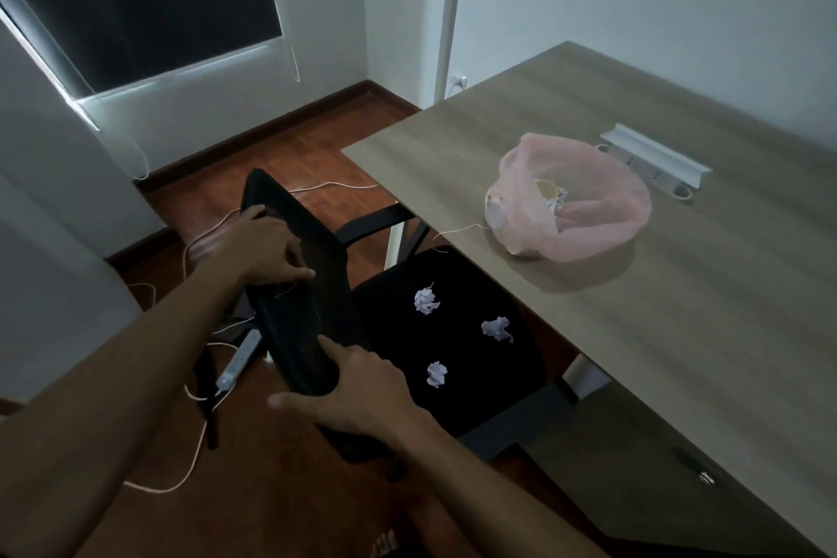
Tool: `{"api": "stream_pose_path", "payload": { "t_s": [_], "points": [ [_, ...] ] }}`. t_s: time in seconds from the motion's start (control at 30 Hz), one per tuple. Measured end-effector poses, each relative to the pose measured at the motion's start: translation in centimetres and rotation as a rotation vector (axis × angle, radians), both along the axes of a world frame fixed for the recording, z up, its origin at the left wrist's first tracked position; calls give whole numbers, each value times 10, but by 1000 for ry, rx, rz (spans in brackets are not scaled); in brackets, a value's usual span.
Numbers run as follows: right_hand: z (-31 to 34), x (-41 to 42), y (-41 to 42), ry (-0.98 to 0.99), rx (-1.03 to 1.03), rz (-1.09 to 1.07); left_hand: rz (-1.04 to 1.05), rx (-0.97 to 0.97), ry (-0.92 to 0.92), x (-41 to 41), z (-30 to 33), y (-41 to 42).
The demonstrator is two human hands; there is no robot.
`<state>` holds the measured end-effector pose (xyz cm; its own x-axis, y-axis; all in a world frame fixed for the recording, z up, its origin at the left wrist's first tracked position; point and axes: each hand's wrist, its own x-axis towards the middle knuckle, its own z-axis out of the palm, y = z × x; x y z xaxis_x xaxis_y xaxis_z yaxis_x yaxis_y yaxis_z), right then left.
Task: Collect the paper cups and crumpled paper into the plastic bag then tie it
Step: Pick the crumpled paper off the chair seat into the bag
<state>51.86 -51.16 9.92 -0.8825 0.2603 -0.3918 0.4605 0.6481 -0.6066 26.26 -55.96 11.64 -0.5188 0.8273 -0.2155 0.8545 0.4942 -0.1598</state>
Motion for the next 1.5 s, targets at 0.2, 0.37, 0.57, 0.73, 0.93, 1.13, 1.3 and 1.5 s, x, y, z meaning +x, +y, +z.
{"api": "stream_pose_path", "payload": {
  "t_s": [0.2, 0.37, 0.57, 0.73, 0.93, 1.13, 1.3, 1.5],
  "points": [
    [2, -2, 78, 47, -189, -237, 117, -42, 127, 11, -2, 35],
    [-27, 8, 183, 107, -270, -597, 318, -89, -135, 48, -31, 92],
    [-53, 46, 276, 131, -453, -936, 517, -144, -481, 99, -84, 150],
    [-69, 79, 340, 237, -536, -1218, 695, -144, -667, 152, -130, 178],
    [-58, 73, 410, 505, -641, -1357, 889, -67, -738, 199, -191, 191],
    [-74, 54, 448, 474, -627, -1298, 992, -50, -780, 218, -250, 207],
    [-111, 55, 463, 538, -521, -1300, 1001, -31, -810, 210, -303, 224],
    [-130, 69, 470, 624, -445, -1249, 994, -109, -813, 206, -357, 238]
  ]
}}
